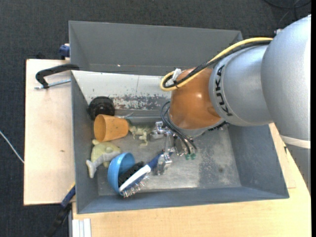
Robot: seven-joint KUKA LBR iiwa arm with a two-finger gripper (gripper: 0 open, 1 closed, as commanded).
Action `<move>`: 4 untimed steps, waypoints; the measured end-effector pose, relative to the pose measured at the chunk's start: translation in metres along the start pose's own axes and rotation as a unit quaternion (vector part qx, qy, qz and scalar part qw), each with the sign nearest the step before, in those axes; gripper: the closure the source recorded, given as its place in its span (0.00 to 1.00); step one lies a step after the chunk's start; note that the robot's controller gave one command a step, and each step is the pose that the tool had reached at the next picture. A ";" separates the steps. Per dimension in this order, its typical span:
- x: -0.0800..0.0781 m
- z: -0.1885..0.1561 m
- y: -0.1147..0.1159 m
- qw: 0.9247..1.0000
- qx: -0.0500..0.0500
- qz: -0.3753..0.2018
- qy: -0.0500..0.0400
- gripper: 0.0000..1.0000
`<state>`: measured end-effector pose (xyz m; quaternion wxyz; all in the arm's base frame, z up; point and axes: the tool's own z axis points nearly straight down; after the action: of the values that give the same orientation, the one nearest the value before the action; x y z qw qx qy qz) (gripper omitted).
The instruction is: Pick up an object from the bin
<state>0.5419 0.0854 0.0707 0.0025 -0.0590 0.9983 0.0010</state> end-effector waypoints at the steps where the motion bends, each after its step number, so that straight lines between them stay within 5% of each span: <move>1: -0.007 -0.031 0.029 0.986 0.000 -0.166 -0.001 0.00; 2: -0.006 -0.030 0.035 0.960 0.000 -0.279 0.000 0.00; 3: -0.020 -0.001 0.000 0.945 -0.001 -0.326 -0.001 0.00; 4: -0.021 -0.003 0.001 0.945 -0.001 -0.326 -0.001 0.00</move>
Offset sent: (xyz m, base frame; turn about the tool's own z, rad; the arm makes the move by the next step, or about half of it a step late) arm 0.0018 0.0279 0.0293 -0.3342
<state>0.5625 0.0892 0.0734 0.0033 -0.3810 0.9246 0.0010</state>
